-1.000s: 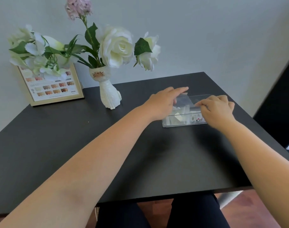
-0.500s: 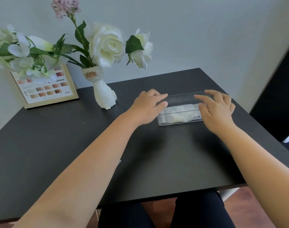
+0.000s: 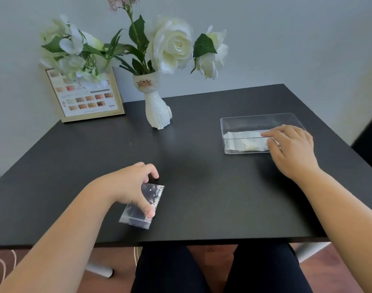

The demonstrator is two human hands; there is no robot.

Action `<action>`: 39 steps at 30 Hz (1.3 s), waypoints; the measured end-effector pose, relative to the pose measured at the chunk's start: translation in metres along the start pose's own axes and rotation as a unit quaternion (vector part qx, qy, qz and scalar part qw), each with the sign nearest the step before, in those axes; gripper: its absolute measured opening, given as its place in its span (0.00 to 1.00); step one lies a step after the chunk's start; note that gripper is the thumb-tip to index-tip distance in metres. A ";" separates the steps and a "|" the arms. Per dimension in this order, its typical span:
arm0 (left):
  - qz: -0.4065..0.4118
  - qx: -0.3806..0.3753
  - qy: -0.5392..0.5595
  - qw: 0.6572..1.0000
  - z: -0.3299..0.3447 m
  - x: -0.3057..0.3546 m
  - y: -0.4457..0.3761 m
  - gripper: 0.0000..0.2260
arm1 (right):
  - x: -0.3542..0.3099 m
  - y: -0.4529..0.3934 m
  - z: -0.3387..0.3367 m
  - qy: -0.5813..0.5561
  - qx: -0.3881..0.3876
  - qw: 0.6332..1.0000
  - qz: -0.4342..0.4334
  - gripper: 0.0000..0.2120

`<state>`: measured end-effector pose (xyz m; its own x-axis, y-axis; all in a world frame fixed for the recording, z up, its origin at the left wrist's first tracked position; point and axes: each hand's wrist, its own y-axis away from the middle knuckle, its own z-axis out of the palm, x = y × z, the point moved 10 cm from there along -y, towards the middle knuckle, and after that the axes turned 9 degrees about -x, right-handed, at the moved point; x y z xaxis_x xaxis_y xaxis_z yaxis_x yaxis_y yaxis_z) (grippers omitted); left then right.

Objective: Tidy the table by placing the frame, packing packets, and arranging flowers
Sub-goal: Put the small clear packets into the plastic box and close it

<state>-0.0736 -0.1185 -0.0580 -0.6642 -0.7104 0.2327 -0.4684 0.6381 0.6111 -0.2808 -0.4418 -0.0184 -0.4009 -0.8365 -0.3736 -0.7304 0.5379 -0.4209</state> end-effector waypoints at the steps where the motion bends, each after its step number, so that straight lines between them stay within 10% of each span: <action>1: -0.002 0.000 -0.003 1.000 0.000 0.001 -0.001 0.40 | 0.000 0.000 0.000 0.001 0.002 1.000 -0.002 0.17; 14: 0.146 0.107 0.084 0.980 -0.022 0.068 -0.033 0.14 | -0.002 0.002 0.002 0.018 0.001 1.000 -0.008 0.16; 21: 0.302 0.166 0.358 0.868 -0.073 0.144 -0.043 0.24 | 0.001 0.003 0.001 0.011 0.002 1.000 -0.012 0.13; 25: 0.285 0.226 0.444 0.819 -0.100 0.171 -0.063 0.12 | 0.004 0.002 0.002 0.002 -0.007 1.000 -0.008 0.14; 30: 0.239 0.241 0.493 0.801 -0.101 0.199 -0.092 0.21 | 0.012 0.003 -0.005 -0.075 0.013 0.997 0.018 0.26; 35: 0.121 0.277 0.254 0.919 -0.082 0.213 -0.108 0.20 | 0.012 0.005 -0.010 -0.093 0.031 0.995 0.019 0.28; 39: 0.096 0.375 0.034 0.921 -0.084 0.209 -0.095 0.08 | 0.011 0.005 -0.013 -0.078 0.040 0.996 0.010 0.25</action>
<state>-0.1186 -0.3527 -0.0039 -0.7507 -0.5644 0.3434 -0.6341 0.7614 -0.1348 -0.2960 -0.4500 -0.0142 -0.3199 -0.8026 -0.5035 -0.6745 0.5661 -0.4739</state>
